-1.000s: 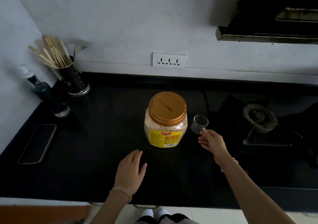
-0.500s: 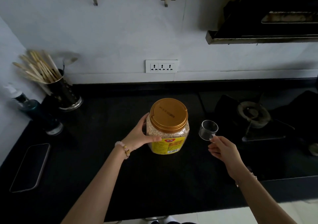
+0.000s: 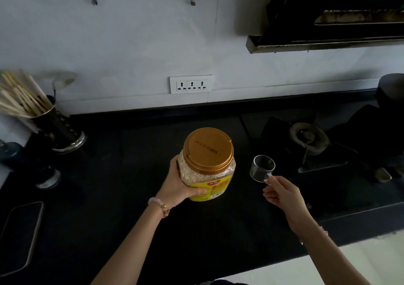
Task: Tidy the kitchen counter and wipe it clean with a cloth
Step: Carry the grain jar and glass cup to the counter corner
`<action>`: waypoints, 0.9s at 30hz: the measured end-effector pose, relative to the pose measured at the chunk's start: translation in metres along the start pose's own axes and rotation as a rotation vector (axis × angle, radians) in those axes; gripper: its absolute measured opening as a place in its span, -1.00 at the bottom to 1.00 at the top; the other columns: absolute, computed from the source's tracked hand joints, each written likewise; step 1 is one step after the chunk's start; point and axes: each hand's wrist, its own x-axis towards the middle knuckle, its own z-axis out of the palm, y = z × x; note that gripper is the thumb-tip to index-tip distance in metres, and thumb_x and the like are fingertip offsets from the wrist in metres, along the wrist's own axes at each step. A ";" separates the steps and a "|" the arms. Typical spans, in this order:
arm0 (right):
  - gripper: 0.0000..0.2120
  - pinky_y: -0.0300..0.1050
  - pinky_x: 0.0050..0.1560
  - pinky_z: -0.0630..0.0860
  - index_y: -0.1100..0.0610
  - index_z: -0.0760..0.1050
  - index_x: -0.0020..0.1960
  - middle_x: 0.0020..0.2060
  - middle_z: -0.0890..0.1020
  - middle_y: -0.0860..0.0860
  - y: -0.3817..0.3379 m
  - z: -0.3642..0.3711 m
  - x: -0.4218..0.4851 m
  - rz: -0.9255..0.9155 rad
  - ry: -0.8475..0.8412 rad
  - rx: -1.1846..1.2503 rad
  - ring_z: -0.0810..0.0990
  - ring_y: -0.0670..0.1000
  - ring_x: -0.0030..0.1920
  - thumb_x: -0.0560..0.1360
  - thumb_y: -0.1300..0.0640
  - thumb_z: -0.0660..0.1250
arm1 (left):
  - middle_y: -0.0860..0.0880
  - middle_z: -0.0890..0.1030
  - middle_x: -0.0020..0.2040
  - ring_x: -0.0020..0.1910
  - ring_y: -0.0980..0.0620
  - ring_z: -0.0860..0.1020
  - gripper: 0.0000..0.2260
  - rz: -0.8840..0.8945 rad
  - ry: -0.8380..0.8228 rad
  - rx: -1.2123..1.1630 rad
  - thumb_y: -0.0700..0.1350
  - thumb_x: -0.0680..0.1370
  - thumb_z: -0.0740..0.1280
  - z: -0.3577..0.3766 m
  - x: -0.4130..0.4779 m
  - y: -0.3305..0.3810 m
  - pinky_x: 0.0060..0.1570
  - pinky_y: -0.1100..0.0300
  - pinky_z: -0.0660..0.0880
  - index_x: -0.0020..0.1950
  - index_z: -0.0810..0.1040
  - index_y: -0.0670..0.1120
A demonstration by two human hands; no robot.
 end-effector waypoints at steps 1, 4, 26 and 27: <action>-0.79 -0.12 -0.12 0.52 0.15 0.55 -0.09 -0.25 0.60 0.10 0.000 0.001 -0.001 -0.001 0.005 0.001 0.59 0.04 -0.20 0.58 0.11 0.18 | 0.26 0.29 0.20 0.29 0.17 0.29 0.04 0.015 0.020 0.002 -0.15 0.16 0.60 0.003 -0.002 0.000 0.32 0.12 0.29 0.40 -0.03 0.14; -0.79 -0.11 -0.11 0.54 0.16 0.55 -0.10 -0.26 0.60 0.10 0.001 0.002 -0.003 0.002 0.028 0.009 0.59 0.04 -0.21 0.58 0.11 0.18 | 0.26 0.30 0.22 0.29 0.21 0.28 0.02 0.066 0.132 0.015 -0.08 0.12 0.62 0.015 -0.009 -0.003 0.27 0.21 0.28 0.37 0.03 0.19; -0.78 -0.20 -0.21 0.51 0.15 0.54 -0.17 -0.35 0.57 0.05 0.023 -0.093 -0.077 -0.055 0.294 0.193 0.55 -0.01 -0.31 0.57 0.12 0.20 | -0.02 0.34 0.34 0.28 0.02 0.38 0.06 0.127 0.179 -0.091 0.20 -0.06 0.53 0.091 -0.041 0.064 0.16 0.04 0.42 0.37 0.19 0.06; -0.77 -0.20 -0.22 0.51 0.14 0.54 -0.18 -0.35 0.56 0.05 0.027 -0.103 -0.082 -0.058 0.306 0.198 0.55 -0.01 -0.31 0.58 0.12 0.19 | -0.02 0.35 0.33 0.27 0.01 0.39 0.06 0.138 0.157 -0.099 0.20 -0.06 0.53 0.100 -0.046 0.067 0.15 0.04 0.43 0.37 0.19 0.05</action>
